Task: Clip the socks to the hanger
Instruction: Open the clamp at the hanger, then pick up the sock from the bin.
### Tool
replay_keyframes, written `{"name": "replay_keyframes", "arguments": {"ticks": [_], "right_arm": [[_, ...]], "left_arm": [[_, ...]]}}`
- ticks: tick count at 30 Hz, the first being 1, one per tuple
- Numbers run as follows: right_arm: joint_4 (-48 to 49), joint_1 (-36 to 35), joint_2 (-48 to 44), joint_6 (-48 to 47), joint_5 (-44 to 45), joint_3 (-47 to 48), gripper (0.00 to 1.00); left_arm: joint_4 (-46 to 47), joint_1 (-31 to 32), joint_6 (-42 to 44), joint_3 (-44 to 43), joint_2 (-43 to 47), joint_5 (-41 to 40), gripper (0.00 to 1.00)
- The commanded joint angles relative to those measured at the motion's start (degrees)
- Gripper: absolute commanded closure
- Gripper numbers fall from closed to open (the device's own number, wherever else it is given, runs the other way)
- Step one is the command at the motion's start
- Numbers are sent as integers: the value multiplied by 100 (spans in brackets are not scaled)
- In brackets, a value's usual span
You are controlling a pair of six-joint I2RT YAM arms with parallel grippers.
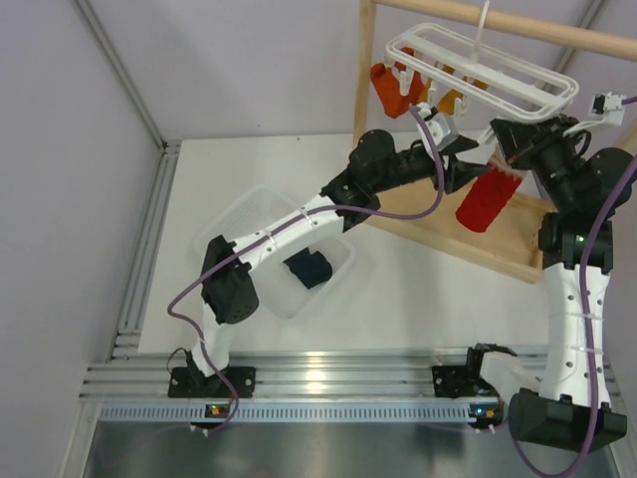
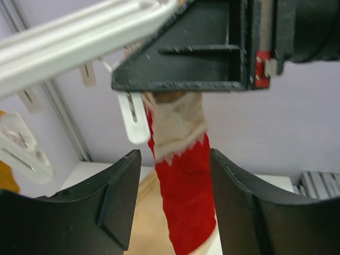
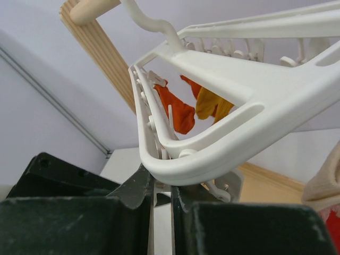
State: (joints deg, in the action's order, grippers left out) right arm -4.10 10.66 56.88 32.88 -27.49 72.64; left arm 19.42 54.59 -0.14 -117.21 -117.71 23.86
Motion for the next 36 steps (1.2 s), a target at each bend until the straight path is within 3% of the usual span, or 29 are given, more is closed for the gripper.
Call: {"name": "replay_keyframes", "arguments": {"ticks": [1, 5, 10, 18, 23, 28, 36], "right_arm": [[340, -81, 42, 16, -20, 119, 100], [269, -72, 69, 16, -11, 180, 100], [252, -64, 33, -19, -29, 119, 100], [138, -46, -2, -133, -161, 66, 100], [102, -46, 33, -151, -240, 57, 100], [76, -46, 25, -168, -257, 40, 100], [-3, -46, 42, -168, -275, 83, 100]], "left_arm": [[-228, 0, -135, 548, 801, 348, 40], [-526, -378, -170, 1436, 1574, 663, 38], [-1877, -1053, 347, 2499, 2646, 1130, 30], [-3698, -2610, 462, 4256, 3974, 840, 35], [-4921, -3279, 1428, 4820, 4124, 806, 36], [-5009, -3428, 1579, 5331, 3713, -125, 39], [-4781, -3911, 1359, 5015, 2474, -531, 43]]}}
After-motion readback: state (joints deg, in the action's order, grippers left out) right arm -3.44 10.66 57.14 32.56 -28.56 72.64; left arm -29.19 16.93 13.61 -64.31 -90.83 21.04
